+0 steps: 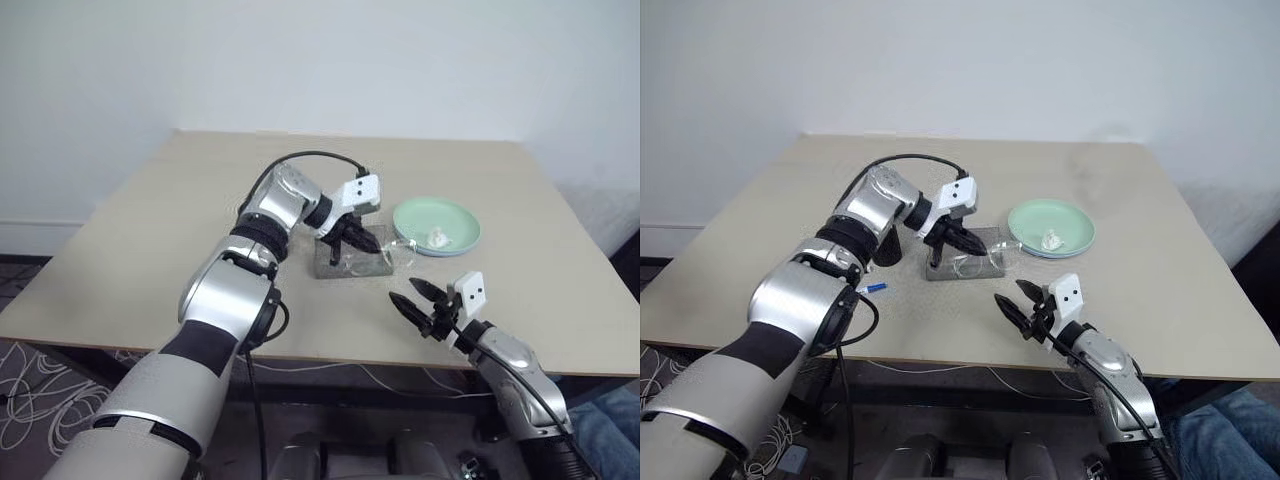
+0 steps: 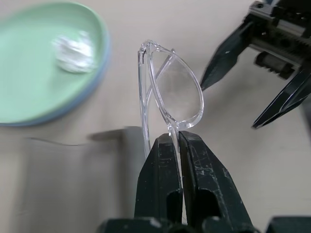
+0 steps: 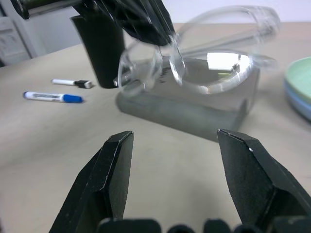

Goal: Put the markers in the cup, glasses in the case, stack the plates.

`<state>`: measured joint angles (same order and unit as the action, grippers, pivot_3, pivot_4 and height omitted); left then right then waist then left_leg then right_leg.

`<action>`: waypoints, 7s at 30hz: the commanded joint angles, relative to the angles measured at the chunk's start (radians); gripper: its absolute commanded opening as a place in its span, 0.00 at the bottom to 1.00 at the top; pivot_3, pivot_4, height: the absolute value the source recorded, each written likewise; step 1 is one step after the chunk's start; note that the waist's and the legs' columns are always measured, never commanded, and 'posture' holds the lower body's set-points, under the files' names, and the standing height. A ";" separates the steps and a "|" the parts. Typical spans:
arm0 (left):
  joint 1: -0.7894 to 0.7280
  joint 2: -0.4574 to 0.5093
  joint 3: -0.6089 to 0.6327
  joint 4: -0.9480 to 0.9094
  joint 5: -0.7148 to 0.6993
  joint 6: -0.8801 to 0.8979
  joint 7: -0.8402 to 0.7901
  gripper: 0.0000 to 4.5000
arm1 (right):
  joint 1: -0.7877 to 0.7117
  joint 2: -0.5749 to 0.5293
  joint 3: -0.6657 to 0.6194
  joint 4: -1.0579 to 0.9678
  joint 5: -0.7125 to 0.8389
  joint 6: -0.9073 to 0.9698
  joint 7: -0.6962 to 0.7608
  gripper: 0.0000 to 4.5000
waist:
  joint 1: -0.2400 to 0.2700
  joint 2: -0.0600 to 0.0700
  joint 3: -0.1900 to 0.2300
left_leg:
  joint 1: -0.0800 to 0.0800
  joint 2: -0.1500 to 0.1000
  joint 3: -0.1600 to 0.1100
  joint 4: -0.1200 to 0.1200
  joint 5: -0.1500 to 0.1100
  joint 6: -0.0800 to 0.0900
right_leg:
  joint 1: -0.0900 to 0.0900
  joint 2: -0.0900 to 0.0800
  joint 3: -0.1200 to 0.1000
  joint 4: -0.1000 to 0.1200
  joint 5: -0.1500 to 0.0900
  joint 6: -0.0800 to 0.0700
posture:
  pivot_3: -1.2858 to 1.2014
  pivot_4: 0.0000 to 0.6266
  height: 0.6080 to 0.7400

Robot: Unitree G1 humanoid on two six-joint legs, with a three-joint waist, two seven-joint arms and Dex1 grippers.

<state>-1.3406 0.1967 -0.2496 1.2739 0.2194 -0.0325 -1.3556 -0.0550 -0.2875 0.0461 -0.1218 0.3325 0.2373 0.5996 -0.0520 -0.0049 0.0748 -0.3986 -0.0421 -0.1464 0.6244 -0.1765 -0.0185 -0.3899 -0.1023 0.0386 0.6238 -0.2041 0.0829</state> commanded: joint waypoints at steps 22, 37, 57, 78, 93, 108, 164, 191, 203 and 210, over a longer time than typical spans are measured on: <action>0.080 -0.011 -0.090 0.082 0.211 -0.284 0.548 0.00 | 0.026 0.007 -0.054 -0.119 0.014 -0.009 -0.068 0.66 | 0.007 0.000 0.000 | -0.001 0.000 0.001 0.000 0.000 0.000 | 0.000 0.000 0.000 0.000 0.000 0.001 | 0.52 0.00 1.00; 0.124 -0.024 -0.062 0.091 0.197 -0.236 0.396 0.00 | 0.048 0.002 -0.055 -0.148 0.015 0.005 -0.089 0.66 | 0.006 0.000 0.000 | 0.000 0.000 0.001 0.000 0.000 0.000 | 0.000 0.000 0.000 0.000 0.000 0.001 | 0.52 0.00 1.00; 0.139 -0.002 -0.048 0.070 0.174 -0.155 0.152 0.00 | 0.010 0.010 -0.036 -0.119 0.007 0.006 -0.081 0.66 | 0.006 0.000 0.000 | 0.002 0.000 0.000 0.000 0.000 0.000 | 0.002 0.000 0.000 0.000 0.000 0.000 | 0.52 0.00 1.00; 0.100 -0.018 0.003 0.079 0.155 -0.187 0.443 0.71 | -0.017 0.016 -0.027 -0.093 0.000 0.003 -0.076 0.66 | 0.007 0.000 -0.001 | 0.000 0.000 0.001 0.000 0.000 0.000 | 0.001 0.000 0.000 0.000 0.001 0.002 | 0.52 0.00 1.00; 0.097 -0.007 0.004 0.081 0.171 -0.201 0.552 0.71 | -0.035 0.016 -0.023 -0.072 -0.002 -0.003 -0.067 0.66 | 0.006 0.000 0.000 | 0.000 0.000 0.001 0.000 0.000 0.000 | 0.000 0.000 0.000 0.000 0.001 0.002 | 0.52 0.00 1.00; 0.133 -0.007 -0.034 0.084 0.195 -0.175 0.408 0.71 | -0.030 0.019 -0.018 -0.071 -0.006 -0.007 -0.070 0.66 | 0.006 0.000 -0.001 | 0.000 0.000 0.001 0.000 0.000 0.000 | 0.000 0.000 0.000 0.000 0.001 0.002 | 0.52 0.00 1.00; 0.126 -0.023 0.033 0.050 0.090 -0.086 0.175 0.26 | -0.029 0.006 -0.024 -0.074 -0.001 -0.003 -0.066 0.66 | 0.005 0.000 -0.001 | -0.001 0.000 0.001 0.000 0.000 0.000 | 0.000 0.000 0.000 0.000 0.001 0.001 | 0.52 0.00 1.00; 0.366 0.005 -0.081 -0.492 -0.019 0.294 -0.108 0.26 | -0.078 0.005 -0.019 -0.021 -0.003 -0.014 -0.039 0.66 | 0.001 0.000 0.000 | 0.001 0.000 0.000 0.000 0.000 0.000 | 0.001 0.000 0.001 0.001 0.000 -0.001 | 0.52 0.00 1.00; 0.265 -0.012 0.001 -0.441 -0.149 0.393 -0.050 0.94 | -0.098 0.007 -0.018 0.006 -0.008 -0.026 -0.027 0.66 | 0.000 0.000 0.000 | 0.000 0.000 0.001 0.000 0.000 0.000 | 0.000 0.000 0.000 0.000 -0.001 -0.001 | 0.52 0.00 1.00; 0.147 0.018 0.036 -0.249 -0.138 0.274 0.127 0.90 | -0.119 0.011 -0.027 0.026 -0.016 -0.044 -0.036 0.66 | 0.000 0.000 0.000 | 0.000 0.000 0.001 0.000 0.000 0.000 | 0.000 0.000 0.000 0.000 -0.001 -0.001 | 0.52 0.00 1.00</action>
<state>-1.1607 0.1982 -0.2417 0.9867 0.0679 0.2880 -1.2896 -0.1487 -0.2788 0.0334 -0.0826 0.3158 0.2200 0.5681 -0.0521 -0.0047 0.0744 -0.3985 -0.0421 -0.1458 0.6245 -0.1767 -0.0188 -0.3903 -0.1021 0.0389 0.6237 -0.2047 0.0820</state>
